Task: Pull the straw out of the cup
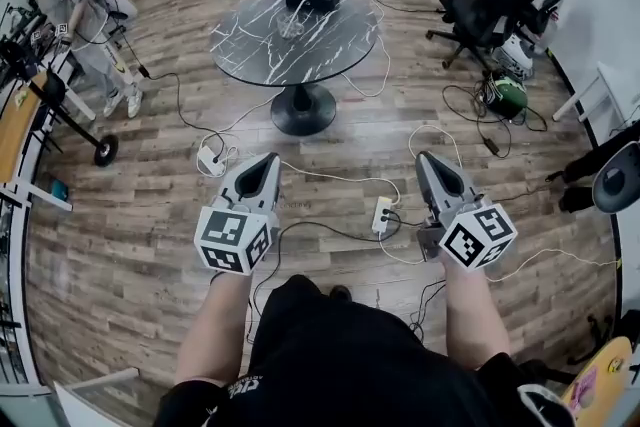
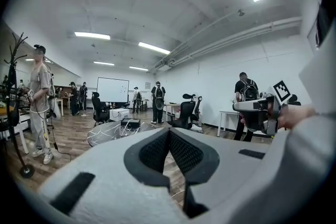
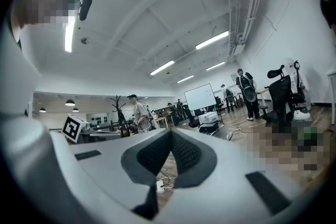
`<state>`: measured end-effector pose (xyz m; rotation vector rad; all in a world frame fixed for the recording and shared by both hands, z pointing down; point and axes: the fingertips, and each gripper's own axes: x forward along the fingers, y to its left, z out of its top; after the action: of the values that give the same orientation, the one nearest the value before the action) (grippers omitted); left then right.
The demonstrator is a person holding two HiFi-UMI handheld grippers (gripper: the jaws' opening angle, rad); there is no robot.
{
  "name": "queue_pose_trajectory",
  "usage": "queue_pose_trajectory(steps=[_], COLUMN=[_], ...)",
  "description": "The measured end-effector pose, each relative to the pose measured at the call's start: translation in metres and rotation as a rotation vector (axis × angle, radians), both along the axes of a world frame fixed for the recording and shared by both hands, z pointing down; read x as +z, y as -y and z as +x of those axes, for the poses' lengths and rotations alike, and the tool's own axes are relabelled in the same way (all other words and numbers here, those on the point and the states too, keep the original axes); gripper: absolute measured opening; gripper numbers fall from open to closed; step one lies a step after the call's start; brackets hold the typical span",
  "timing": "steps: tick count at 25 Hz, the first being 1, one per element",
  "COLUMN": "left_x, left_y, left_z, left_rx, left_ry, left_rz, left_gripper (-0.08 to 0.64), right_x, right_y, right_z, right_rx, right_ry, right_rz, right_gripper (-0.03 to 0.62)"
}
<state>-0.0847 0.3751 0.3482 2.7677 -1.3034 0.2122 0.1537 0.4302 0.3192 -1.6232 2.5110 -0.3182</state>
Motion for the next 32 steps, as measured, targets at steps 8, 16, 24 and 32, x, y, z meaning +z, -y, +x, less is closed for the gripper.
queue_pose_trajectory(steps=[8,16,24,32], left_x=[0.009,0.027,0.027,0.034], left_y=[0.043,0.131,0.232,0.306], left_z=[0.0,-0.004,-0.018,-0.032], left_rx=[-0.007,0.001,0.014,0.041], left_ry=[-0.006,-0.04,-0.046,-0.047], left_rz=[-0.009,-0.034,-0.054,-0.067], left_gripper=[0.008,0.008,0.008,0.008], right_x=[0.012,0.021,0.02,0.02], right_y=[0.042,0.125,0.23,0.306], right_z=[-0.008,-0.016,-0.041,-0.067], right_rx=[-0.028,-0.031,-0.051,-0.049], right_ry=[-0.007,-0.024,-0.021,-0.029], right_rz=[-0.022,-0.047,-0.085,-0.1], right_gripper=[0.017,0.029,0.029,0.031])
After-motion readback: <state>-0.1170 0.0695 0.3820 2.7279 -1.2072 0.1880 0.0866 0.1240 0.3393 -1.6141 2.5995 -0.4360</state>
